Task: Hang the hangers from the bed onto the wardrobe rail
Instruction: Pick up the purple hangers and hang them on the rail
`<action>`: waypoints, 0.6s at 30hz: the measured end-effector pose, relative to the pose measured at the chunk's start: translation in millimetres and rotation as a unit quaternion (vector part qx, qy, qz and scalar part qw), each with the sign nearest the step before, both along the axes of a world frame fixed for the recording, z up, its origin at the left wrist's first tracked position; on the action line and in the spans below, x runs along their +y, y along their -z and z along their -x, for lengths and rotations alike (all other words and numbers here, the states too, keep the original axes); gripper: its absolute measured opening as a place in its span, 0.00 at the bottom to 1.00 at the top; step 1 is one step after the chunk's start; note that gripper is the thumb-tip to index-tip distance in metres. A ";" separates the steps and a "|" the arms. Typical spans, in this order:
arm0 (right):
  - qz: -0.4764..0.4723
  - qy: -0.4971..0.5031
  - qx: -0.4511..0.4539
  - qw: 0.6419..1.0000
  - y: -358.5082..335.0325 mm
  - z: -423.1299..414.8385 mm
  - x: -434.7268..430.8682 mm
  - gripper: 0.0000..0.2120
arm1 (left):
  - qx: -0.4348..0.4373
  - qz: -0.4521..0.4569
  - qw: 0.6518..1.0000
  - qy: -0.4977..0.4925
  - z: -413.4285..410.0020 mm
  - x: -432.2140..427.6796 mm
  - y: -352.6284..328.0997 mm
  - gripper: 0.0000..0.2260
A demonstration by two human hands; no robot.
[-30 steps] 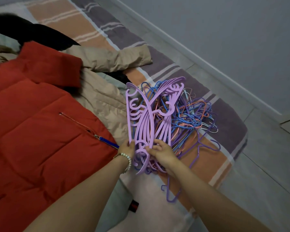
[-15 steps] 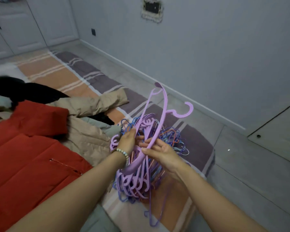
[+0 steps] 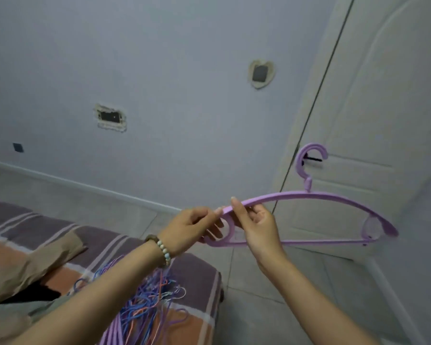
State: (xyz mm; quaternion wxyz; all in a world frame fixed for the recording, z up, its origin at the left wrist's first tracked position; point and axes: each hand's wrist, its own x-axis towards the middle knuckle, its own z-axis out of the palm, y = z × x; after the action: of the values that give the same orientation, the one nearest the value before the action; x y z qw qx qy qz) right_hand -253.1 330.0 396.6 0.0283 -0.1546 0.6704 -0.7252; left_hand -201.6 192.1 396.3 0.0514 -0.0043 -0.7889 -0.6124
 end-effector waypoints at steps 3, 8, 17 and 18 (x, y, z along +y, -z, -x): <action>-0.009 0.049 0.064 0.997 -59.6 -10.9 62.7 0.05 | 0.073 0.019 0.996 0.051 10.8 56.6 -57.8 0.16; -0.027 0.165 0.140 0.976 -144.1 -38.9 172.2 0.07 | 0.175 0.026 0.974 0.141 19.3 161.8 -135.8 0.20; -0.050 0.332 0.203 0.920 -238.3 -103.6 375.9 0.10 | 0.285 0.007 0.922 0.261 5.7 380.0 -232.7 0.20; -0.051 0.342 0.201 0.917 -245.1 -108.5 393.0 0.10 | 0.291 -0.003 0.919 0.266 2.8 399.3 -239.0 0.20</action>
State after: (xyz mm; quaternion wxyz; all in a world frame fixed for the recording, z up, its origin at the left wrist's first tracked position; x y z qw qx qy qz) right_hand -144.6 723.0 641.6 -0.3487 -0.0568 0.7100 -0.6091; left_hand -204.5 591.4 635.4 0.1138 -0.3918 -0.7069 -0.5778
